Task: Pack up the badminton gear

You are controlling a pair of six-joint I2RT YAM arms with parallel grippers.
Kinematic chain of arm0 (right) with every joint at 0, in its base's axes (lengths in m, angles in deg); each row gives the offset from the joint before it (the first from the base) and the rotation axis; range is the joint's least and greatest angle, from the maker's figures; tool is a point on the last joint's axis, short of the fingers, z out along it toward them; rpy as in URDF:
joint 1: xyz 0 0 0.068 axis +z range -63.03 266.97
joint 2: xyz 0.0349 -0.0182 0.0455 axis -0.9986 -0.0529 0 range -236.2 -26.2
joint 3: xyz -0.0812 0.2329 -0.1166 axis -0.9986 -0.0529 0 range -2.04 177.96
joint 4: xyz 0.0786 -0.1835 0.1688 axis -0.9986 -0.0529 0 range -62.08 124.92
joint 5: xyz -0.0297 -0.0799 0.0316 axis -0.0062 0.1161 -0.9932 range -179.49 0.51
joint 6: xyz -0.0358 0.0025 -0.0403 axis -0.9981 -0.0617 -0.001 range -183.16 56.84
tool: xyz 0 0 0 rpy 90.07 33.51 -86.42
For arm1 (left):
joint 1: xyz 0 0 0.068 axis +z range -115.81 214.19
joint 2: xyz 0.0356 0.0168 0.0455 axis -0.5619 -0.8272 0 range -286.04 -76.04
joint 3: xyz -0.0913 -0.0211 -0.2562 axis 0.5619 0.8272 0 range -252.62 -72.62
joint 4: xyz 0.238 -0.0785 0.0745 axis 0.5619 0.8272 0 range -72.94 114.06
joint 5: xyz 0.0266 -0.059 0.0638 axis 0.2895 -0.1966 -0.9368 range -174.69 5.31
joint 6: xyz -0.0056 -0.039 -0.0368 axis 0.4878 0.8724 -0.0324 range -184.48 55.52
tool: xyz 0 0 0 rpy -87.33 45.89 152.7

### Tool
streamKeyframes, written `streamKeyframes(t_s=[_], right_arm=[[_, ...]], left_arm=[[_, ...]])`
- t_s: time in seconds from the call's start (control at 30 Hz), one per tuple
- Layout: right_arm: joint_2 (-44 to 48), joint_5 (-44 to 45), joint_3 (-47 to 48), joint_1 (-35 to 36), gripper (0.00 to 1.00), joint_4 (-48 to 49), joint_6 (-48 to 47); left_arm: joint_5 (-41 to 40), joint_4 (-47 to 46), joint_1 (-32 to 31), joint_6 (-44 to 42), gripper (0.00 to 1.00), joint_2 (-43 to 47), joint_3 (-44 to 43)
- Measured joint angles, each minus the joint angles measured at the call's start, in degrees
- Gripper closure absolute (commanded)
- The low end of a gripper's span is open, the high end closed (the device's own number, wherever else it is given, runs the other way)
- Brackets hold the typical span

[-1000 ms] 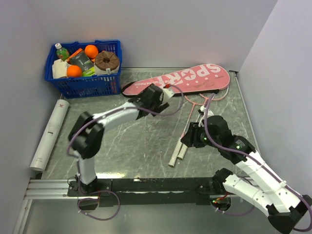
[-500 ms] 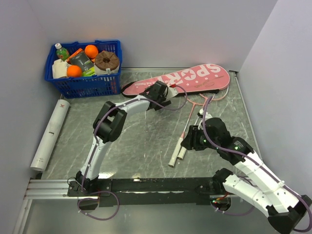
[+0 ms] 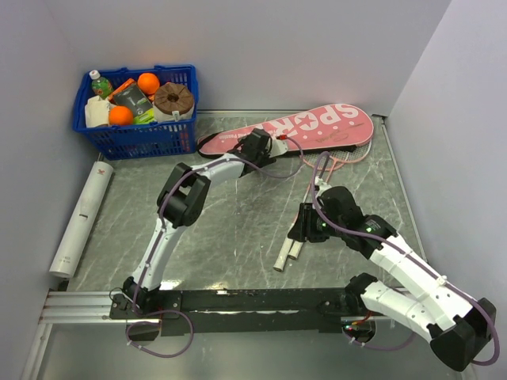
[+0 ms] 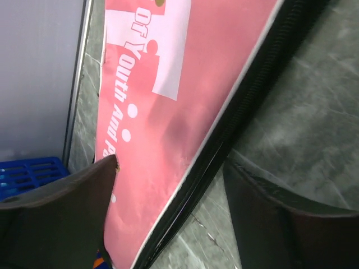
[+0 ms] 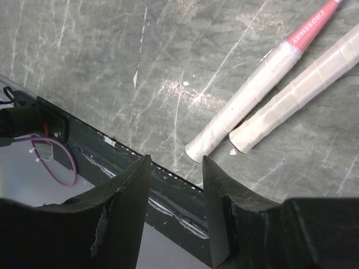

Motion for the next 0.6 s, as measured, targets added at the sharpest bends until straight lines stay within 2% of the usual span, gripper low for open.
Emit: streamKeyframes(t_s=[0.03, 0.13, 0.17, 0.23, 0.27, 0.6], right_arm=[[-0.2, -0.1, 0.0, -0.2, 0.52, 0.2, 0.0], [-1.0, -0.7, -0.1, -0.6, 0.53, 1.0, 0.0], [-1.3, -0.9, -0.2, -0.7, 0.53, 1.2, 0.0], [-1.6, -1.2, -0.2, -1.0, 0.54, 1.4, 0.0], [-1.8, -1.2, -0.2, -1.0, 0.54, 1.4, 0.0], [0.0, -1.8, -0.5, -1.4, 0.55, 1.4, 0.0]], left_arm=[[0.1, 0.0, 0.2, 0.0, 0.29, -0.3, -0.3], [0.8, 0.3, 0.7, 0.1, 0.49, -1.2, -1.3], [1.1, 0.4, 0.9, 0.1, 0.62, -1.7, -1.6], [1.4, 0.5, 1.1, 0.3, 0.81, -2.3, -2.0], [1.9, 1.2, 1.2, 0.3, 0.99, -2.6, -2.1], [2.3, 3.4, 1.0, 2.1, 0.99, -3.0, -3.1]])
